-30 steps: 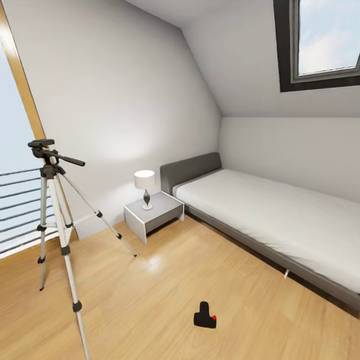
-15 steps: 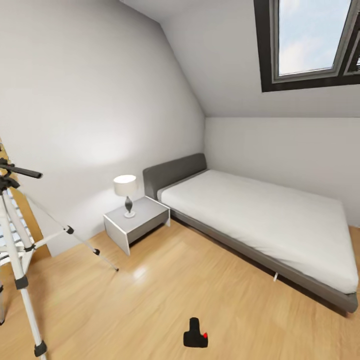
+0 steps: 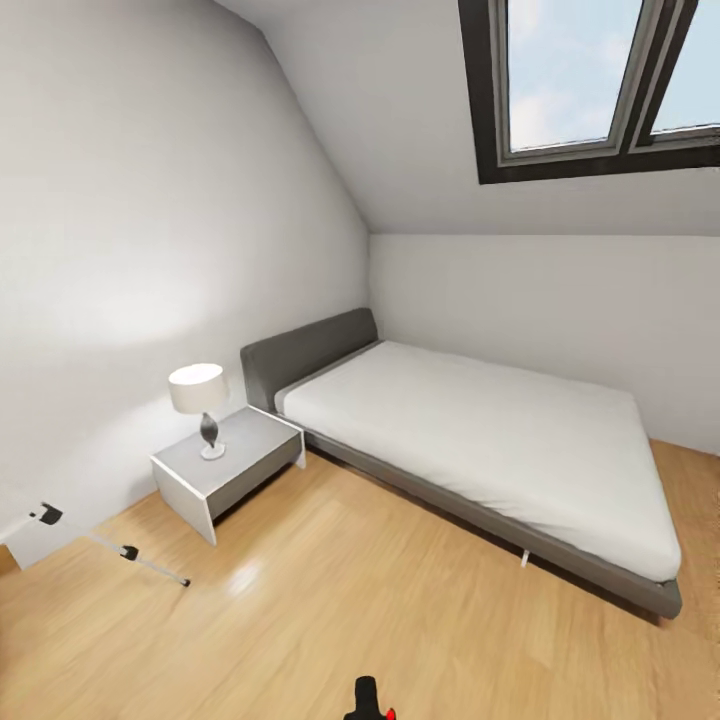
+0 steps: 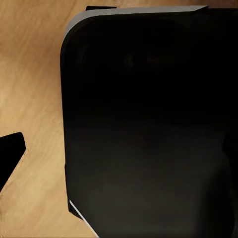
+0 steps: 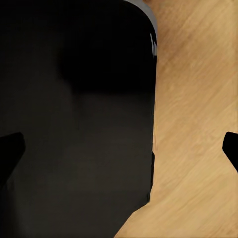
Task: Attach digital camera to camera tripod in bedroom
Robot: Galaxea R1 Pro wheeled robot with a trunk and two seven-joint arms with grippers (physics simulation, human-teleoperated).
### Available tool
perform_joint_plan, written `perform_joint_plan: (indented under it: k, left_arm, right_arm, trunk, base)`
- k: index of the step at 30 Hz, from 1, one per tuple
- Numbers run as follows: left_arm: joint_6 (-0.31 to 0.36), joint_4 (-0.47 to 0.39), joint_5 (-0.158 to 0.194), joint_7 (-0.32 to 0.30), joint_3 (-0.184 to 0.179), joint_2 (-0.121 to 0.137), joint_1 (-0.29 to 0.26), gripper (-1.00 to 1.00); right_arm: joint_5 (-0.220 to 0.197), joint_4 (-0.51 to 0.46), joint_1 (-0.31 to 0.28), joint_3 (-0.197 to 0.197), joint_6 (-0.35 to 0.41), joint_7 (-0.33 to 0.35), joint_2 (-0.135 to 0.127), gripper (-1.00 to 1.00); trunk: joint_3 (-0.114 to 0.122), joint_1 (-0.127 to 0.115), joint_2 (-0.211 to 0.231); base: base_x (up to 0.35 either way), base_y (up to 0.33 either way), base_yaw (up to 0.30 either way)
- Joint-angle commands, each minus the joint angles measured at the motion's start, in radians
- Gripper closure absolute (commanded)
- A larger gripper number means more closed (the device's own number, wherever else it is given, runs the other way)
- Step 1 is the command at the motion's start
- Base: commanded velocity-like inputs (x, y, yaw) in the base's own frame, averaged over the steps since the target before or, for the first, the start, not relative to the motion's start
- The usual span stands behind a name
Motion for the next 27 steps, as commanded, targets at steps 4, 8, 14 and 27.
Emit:
perform_joint_plan:
  k: [4, 8, 14, 27]
  left_arm:
    - [-0.002, 0.000, 0.010, 0.001, 0.001, 0.000, 0.000, -1.00]
    - [-0.002, 0.000, 0.015, 0.001, 0.001, 0.000, 0.000, -1.00]
    - [-0.003, 0.000, 0.017, 0.001, 0.001, 0.000, 0.000, -1.00]
    - [-0.004, 0.000, 0.017, 0.002, 0.001, 0.000, 0.000, -1.00]
  right_arm:
    - [0.000, 0.000, 0.000, -0.001, -0.003, 0.000, 0.000, -1.00]
    - [0.000, 0.000, 0.000, -0.001, -0.003, 0.000, 0.000, -1.00]
    - [-0.001, 0.000, 0.000, -0.001, -0.003, 0.000, 0.000, -1.00]
    - [-0.001, 0.000, 0.000, -0.001, -0.003, 0.000, -0.002, -1.00]
  trunk:
    - [-0.001, 0.001, 0.000]
    - [-0.001, 0.001, 0.000]
    - [-0.001, 0.001, 0.000]
    - [-0.001, 0.001, 0.000]
  base:
    - [0.296, 0.177, -0.252]
    - [0.271, 0.211, -0.254]
    - [0.233, 0.227, -0.254]
    - [0.050, 0.074, -0.255]
